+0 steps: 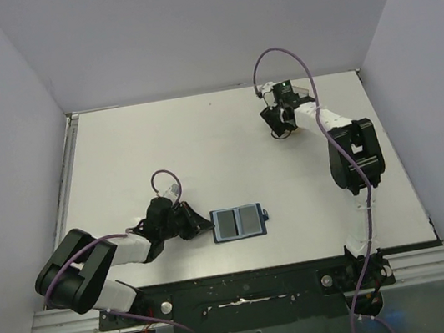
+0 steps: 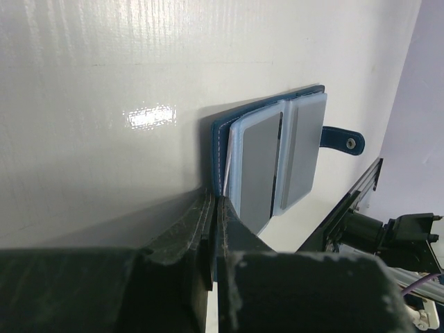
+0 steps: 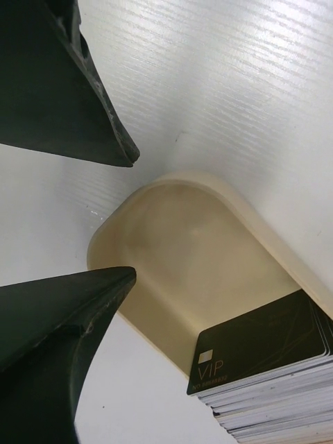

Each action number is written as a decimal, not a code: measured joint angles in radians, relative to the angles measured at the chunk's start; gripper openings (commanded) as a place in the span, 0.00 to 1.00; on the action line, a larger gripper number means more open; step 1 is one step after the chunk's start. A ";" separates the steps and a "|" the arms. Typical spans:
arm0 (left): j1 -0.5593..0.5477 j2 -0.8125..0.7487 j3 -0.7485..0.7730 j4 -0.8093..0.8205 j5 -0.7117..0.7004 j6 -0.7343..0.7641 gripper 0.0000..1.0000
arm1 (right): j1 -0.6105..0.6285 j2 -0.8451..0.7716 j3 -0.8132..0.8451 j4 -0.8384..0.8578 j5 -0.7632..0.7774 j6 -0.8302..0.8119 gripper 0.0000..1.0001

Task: Put the credit cards into the card holder
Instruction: Move the storage box to the center of the board.

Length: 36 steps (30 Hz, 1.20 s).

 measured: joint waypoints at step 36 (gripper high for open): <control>0.000 -0.006 -0.033 0.029 0.000 -0.012 0.00 | 0.058 -0.034 -0.078 -0.011 -0.046 0.116 0.47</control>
